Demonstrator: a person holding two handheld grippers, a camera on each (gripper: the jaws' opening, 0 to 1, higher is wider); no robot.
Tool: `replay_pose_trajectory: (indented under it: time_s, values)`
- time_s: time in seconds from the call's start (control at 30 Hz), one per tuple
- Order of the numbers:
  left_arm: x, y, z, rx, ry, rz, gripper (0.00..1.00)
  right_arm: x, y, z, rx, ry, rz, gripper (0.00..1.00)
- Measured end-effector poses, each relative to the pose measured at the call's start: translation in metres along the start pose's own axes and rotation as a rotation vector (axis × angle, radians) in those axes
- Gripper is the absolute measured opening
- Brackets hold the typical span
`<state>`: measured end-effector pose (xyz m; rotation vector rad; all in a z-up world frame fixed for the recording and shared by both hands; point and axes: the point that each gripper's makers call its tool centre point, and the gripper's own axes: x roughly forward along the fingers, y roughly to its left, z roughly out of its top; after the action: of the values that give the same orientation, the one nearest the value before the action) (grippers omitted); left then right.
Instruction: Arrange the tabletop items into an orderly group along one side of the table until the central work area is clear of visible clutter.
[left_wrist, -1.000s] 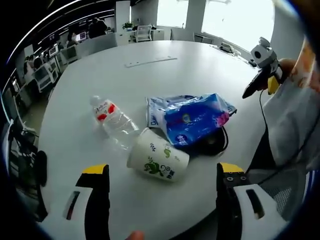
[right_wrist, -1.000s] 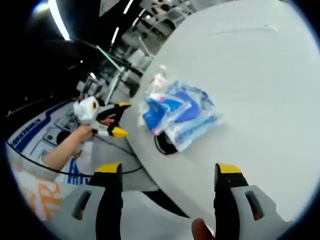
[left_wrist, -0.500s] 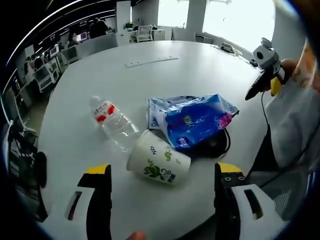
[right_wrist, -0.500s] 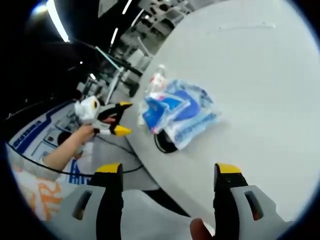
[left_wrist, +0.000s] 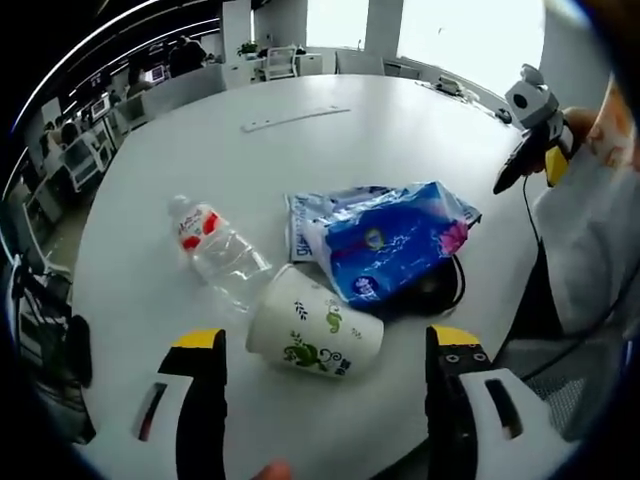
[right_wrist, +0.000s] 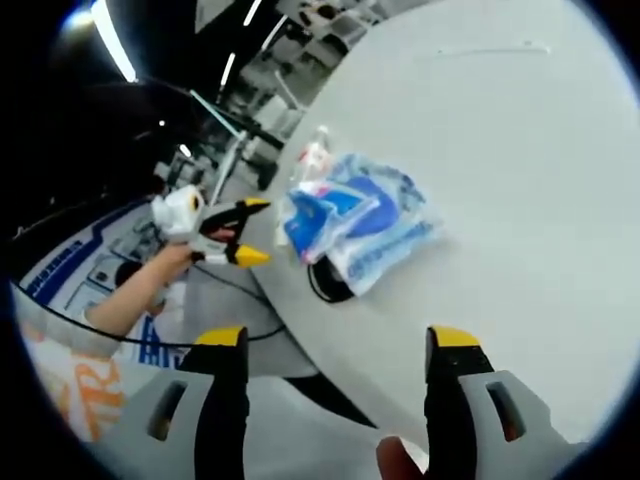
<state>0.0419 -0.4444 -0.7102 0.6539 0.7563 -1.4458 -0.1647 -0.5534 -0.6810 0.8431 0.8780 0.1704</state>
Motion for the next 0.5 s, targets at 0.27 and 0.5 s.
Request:
replay_pose_trajectory:
  time_s: [0.27,0.5]
  values:
    - [0.007,-0.001,-0.004,0.014,0.018,0.000,0.80,0.000,0.001,-0.002,0.008,0.007,0.007,0.69]
    - [0.014,0.011,-0.014,0.043,0.035,0.049,0.69,0.000,0.000,-0.002,0.013,0.008,0.013,0.67]
